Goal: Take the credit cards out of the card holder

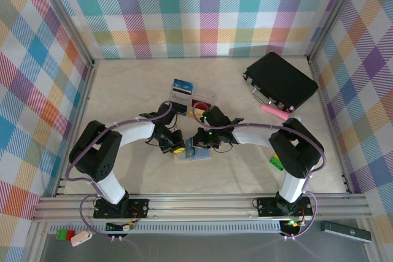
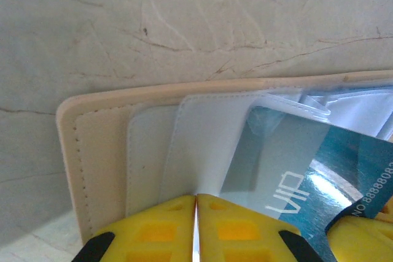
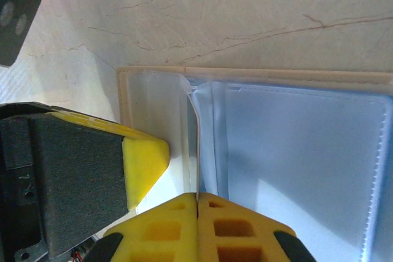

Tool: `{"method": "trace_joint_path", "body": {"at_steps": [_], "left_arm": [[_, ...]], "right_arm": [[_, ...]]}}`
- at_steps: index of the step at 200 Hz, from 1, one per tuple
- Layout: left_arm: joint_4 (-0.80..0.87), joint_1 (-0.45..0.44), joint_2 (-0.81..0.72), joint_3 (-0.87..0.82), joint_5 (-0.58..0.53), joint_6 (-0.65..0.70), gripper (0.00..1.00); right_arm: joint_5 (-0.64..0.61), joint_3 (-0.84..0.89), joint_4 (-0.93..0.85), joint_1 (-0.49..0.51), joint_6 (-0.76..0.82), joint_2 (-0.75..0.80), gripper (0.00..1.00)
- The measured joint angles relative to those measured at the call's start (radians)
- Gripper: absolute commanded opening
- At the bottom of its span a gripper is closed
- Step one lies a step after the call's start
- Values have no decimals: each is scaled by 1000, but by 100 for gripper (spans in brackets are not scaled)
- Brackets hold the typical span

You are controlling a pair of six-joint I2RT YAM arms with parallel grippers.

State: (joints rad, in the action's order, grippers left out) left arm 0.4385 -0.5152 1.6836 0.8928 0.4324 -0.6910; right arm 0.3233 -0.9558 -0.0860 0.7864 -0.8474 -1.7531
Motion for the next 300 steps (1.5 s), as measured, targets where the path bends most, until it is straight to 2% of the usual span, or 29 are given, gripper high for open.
{"method": "trace_joint_path", "body": {"at_steps": [34, 90, 118, 136, 177, 210, 266, 300], "left_arm": [[14, 0, -15, 2, -13, 1, 12], [118, 0, -127, 29, -75, 14, 16], [141, 10, -196, 51, -87, 26, 25], [143, 27, -247, 56, -82, 25, 35], [82, 99, -374, 53, -20, 2, 61], [-45, 116, -406, 52, 83, -42, 70], [-237, 118, -402, 54, 249, -81, 68], [-326, 118, -402, 55, 312, -108, 58]], "right_arm": [[-56, 2, -27, 1, 19, 28, 2], [-191, 25, -57, -8, 95, 193, 1], [-230, 48, -56, -21, 144, 281, 1], [-222, 67, -39, -41, 169, 328, 1], [-75, 115, 104, -128, 165, 361, 1], [93, 138, 267, -185, 87, 355, 2], [312, 138, 537, -219, -80, 292, 2], [376, 138, 649, -232, -158, 267, 3]]}}
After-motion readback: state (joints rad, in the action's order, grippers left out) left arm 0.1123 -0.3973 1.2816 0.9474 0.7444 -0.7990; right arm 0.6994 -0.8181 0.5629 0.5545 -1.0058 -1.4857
